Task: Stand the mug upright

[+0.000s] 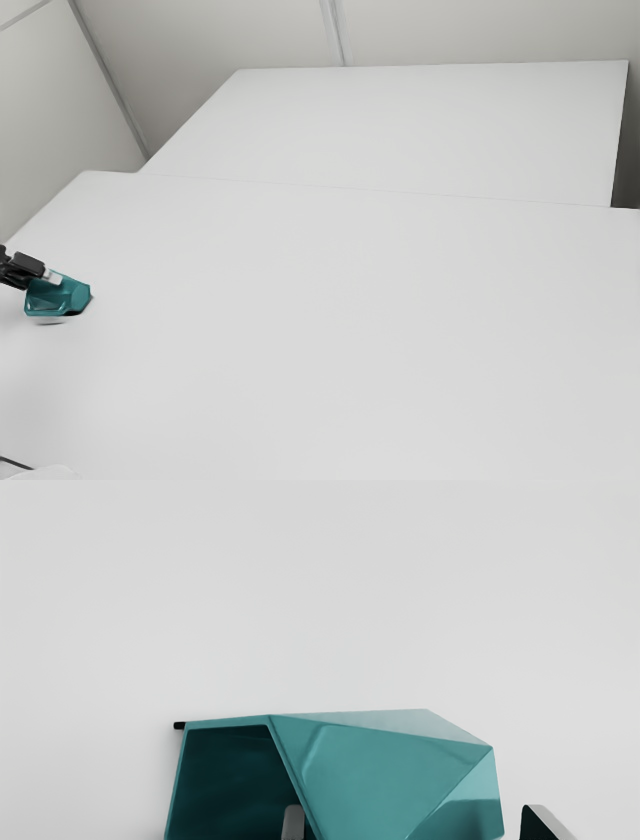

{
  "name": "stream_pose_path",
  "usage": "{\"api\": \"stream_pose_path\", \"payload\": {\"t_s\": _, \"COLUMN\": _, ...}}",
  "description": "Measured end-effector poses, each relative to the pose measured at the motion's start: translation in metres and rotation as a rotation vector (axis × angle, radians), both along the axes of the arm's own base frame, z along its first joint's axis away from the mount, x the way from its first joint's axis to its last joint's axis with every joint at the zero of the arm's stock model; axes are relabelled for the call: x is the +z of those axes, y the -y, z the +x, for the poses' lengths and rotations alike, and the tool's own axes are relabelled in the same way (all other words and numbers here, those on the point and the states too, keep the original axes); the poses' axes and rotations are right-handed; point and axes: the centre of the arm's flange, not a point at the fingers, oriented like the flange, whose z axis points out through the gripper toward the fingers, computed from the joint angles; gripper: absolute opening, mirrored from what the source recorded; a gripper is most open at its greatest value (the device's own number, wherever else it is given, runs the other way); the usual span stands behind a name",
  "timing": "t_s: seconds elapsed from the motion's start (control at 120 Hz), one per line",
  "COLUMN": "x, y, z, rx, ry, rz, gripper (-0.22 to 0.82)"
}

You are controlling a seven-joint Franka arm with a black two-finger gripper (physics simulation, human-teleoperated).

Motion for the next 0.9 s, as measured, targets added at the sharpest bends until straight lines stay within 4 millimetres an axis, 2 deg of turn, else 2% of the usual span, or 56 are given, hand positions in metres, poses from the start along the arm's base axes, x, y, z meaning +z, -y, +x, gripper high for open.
{"api": "stream_pose_path", "payload": {"t_s": 0.15, "x": 0.000, "y": 0.001, "z": 0.001, "rx": 0.004, "ry": -0.004, "rz": -0.003, "gripper": 0.30}}
{"api": "stream_pose_path", "payload": {"t_s": 0.358, "x": 0.005, "y": 0.005, "z": 0.004, "rx": 0.001, "ry": -0.001, "rz": -0.005, "gripper": 0.21}}
{"api": "stream_pose_path", "payload": {"t_s": 0.592, "x": 0.022, "y": 0.009, "z": 0.007, "rx": -0.008, "ry": 0.009, "rz": 0.006, "gripper": 0.12}}
{"api": "stream_pose_path", "payload": {"t_s": 0.758, "x": 0.034, "y": 0.013, "z": 0.009, "rx": -0.026, "ry": 0.004, "rz": 0.027, "gripper": -0.04}}
{"api": "stream_pose_path", "payload": {"t_s": 0.9, "x": 0.049, "y": 0.022, "z": 0.014, "rx": -0.062, "ry": -0.024, "rz": 0.061, "gripper": -0.12}}
